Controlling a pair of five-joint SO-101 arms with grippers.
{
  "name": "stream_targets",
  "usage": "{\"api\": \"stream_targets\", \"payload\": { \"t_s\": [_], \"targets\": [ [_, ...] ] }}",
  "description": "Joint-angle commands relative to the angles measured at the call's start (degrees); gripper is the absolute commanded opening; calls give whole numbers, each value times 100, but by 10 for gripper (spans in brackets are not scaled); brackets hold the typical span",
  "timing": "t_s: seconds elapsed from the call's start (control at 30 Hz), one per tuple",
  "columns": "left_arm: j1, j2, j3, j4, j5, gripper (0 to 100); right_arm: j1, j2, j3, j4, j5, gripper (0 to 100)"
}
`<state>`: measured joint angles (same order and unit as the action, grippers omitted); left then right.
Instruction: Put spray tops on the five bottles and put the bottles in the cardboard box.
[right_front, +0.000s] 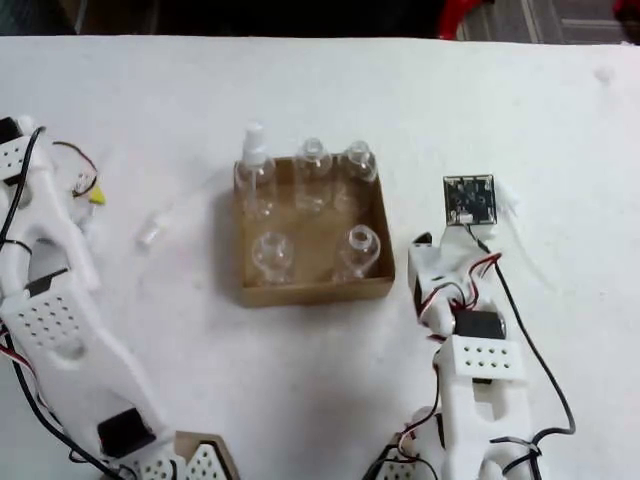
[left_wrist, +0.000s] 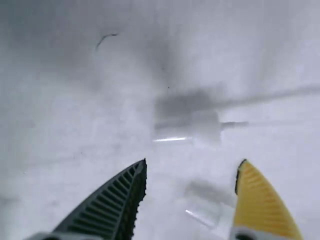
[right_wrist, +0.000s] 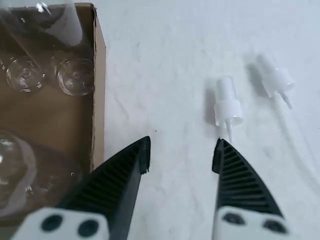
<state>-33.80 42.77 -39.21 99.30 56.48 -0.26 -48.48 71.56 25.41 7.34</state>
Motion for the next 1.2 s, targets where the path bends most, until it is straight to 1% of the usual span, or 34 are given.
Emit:
{"api": "stream_targets", "payload": {
  "t_s": [0.0, 0.13, 0.27, 0.43, 0.73, 0.9, 1.03, 1.17],
  "targets": [
    [-224, -48, -308, -53, 651, 275, -57, 4, -62, -119, 79, 183],
    [-101, -22, -299, -70, 905, 275, -57, 4, -62, -119, 79, 183],
    [-92, 303, -343, -308, 1248, 275, -57, 4, -62, -119, 79, 183],
    [-101, 769, -360, -765, 1284, 272, -57, -4, -62, -119, 79, 183],
    [-13, 831, -360, -738, 1292, 271, -57, -4, -62, -119, 79, 183],
    [-31, 734, -440, -316, 1275, 271, -57, 4, -62, -119, 79, 183],
    [57, 620, -1108, 264, 1284, 271, -57, 4, -62, -119, 79, 183],
    [330, 629, -1073, 290, 1292, 271, -57, -22, -62, -119, 79, 183]
  ]
}}
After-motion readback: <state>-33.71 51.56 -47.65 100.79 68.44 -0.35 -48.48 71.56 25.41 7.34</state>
